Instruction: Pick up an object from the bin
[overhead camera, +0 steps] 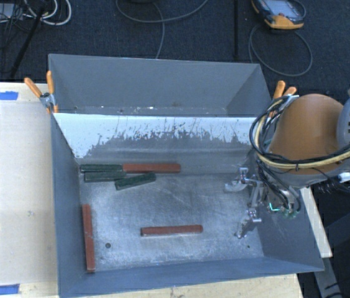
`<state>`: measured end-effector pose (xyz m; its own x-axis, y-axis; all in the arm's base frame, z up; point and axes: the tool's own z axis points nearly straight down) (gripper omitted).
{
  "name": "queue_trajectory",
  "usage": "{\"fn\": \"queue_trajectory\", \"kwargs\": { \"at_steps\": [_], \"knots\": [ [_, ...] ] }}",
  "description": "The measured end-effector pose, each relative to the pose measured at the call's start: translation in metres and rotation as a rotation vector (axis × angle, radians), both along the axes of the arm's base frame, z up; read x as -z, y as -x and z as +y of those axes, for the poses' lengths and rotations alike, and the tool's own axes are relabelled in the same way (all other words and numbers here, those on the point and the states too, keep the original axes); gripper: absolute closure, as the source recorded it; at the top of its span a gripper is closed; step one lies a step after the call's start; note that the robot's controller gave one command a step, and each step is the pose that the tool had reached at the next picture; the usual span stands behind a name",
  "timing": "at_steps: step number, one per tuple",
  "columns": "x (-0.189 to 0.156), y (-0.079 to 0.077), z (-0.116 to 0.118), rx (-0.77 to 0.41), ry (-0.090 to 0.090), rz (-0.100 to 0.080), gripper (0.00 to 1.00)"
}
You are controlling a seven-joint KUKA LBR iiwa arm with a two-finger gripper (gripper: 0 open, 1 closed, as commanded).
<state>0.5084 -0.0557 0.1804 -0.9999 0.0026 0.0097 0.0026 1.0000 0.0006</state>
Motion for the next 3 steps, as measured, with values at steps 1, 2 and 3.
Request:
{"fn": "queue_trajectory", "kwargs": {
  "at_steps": [1, 2, 3],
  "knots": [
    [-0.004, -0.002, 0.000, -0.002, 0.001, -0.008, 0.00],
    [0.037, 0.000, 0.013, -0.049, 0.002, -0.016, 0.00],
    [0.105, -0.018, 0.043, -0.071, 0.001, -0.023, 1.00]
  ]
}}
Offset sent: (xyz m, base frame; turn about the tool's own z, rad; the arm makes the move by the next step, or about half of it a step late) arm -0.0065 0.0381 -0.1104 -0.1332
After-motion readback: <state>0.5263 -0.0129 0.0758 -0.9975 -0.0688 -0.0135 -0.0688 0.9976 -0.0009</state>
